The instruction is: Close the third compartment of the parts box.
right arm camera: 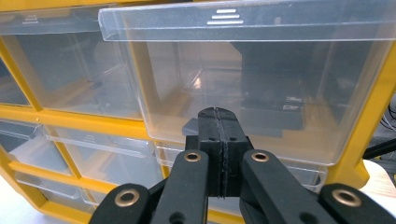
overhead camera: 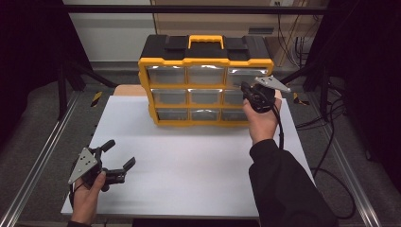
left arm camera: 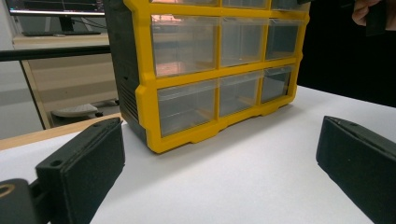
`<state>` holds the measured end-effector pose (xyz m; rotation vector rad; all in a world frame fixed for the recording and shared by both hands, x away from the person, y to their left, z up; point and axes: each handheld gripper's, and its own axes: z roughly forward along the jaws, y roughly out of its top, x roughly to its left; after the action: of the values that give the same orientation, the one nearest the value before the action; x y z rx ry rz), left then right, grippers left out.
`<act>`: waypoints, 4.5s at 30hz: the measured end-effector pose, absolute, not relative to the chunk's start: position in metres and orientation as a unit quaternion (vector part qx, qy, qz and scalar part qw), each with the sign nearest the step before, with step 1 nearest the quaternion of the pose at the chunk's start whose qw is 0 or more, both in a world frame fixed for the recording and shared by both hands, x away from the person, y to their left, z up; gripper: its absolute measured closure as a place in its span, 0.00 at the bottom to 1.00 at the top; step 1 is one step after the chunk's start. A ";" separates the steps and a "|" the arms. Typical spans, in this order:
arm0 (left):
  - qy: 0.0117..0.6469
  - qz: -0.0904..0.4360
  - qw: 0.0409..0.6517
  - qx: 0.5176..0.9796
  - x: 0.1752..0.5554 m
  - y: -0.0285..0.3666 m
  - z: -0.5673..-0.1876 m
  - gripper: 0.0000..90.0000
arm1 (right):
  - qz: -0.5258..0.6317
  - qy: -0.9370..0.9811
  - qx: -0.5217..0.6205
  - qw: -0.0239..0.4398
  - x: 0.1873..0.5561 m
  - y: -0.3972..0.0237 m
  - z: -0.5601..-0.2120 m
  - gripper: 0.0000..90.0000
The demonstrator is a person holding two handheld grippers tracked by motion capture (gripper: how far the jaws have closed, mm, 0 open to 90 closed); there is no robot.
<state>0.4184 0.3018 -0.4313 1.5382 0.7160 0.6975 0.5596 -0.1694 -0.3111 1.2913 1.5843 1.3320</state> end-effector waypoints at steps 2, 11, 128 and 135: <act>0.311 0.302 0.608 0.665 0.418 0.302 -0.431 0.01 | 0.513 0.610 0.496 0.344 0.559 -0.169 -0.311 1.00; 0.311 0.302 0.607 0.666 0.418 0.302 -0.431 0.01 | 0.513 0.612 0.494 0.346 0.559 -0.169 -0.312 1.00; 0.322 0.301 0.606 0.662 0.418 0.306 -0.432 0.01 | 0.559 0.645 0.408 0.324 0.521 -0.168 -0.309 0.13; 0.325 0.302 0.608 0.658 0.418 0.308 -0.432 0.01 | 0.564 0.644 0.407 0.319 0.515 -0.175 -0.308 0.13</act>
<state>0.4179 0.3077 -0.4318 1.5214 0.7516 0.6988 0.5149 -0.1754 -0.3082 1.0694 1.6947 1.4827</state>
